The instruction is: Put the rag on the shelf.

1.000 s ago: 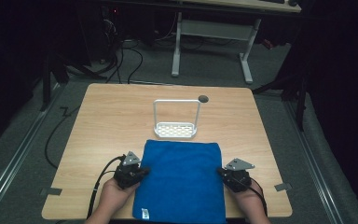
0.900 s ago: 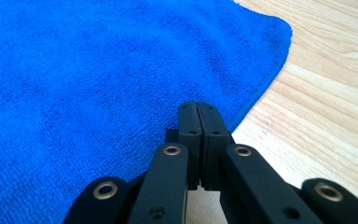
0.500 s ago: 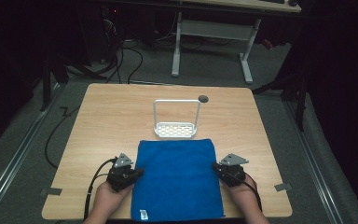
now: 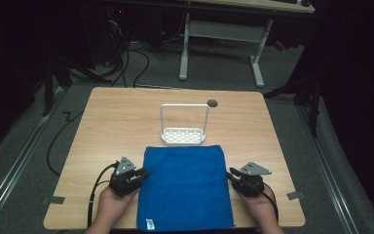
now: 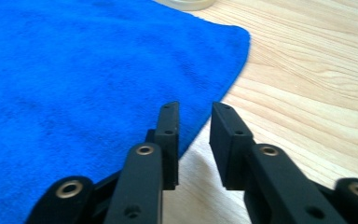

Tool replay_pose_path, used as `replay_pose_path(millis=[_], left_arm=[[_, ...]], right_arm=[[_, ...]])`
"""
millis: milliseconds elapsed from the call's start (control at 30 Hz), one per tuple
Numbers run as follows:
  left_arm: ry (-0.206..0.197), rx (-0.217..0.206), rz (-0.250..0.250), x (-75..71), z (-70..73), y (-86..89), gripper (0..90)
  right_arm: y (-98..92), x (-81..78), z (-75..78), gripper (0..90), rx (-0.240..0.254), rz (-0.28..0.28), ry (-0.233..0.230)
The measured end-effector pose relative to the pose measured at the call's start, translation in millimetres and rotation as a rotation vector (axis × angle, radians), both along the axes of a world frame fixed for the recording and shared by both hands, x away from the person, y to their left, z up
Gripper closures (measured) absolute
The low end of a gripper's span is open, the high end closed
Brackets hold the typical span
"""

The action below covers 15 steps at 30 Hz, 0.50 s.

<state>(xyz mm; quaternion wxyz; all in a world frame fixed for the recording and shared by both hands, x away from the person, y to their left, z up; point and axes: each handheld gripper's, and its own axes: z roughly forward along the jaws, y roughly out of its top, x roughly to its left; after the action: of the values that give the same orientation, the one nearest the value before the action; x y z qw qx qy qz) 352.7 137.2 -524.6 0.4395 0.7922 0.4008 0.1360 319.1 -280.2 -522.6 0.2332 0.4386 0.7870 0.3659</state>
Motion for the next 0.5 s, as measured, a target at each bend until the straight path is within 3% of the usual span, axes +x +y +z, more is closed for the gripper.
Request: replay_pose_path(millis=[33,133,233,367,433,500], left_arm=[[-0.010,-0.012,0.041,10.5,-0.8,1.2,70.4],[-0.019,-0.021,0.071,22.4,-1.2,0.5,70.8],[-0.039,-0.003,0.104,42.4,-0.6,-4.0,78.4],[-0.009,0.009,0.152,71.6,-5.0,-11.6,78.4],[0.003,0.004,0.174,80.0,-7.6,-12.5,77.9],[0.009,0.000,0.163,82.4,-7.4,-13.1,77.0]], right_arm=[[-1.9,0.9,0.2,70.9,0.001,-0.012,-0.006],[-3.2,2.0,1.3,71.3,0.003,-0.017,-0.014],[-4.3,1.0,3.7,71.0,0.007,-0.015,-0.026],[-4.7,-0.5,3.8,70.7,0.008,-0.014,-0.025],[-5.9,-0.9,3.9,70.6,0.006,-0.013,-0.028],[-6.3,-0.9,3.9,70.7,0.006,-0.014,-0.030]])
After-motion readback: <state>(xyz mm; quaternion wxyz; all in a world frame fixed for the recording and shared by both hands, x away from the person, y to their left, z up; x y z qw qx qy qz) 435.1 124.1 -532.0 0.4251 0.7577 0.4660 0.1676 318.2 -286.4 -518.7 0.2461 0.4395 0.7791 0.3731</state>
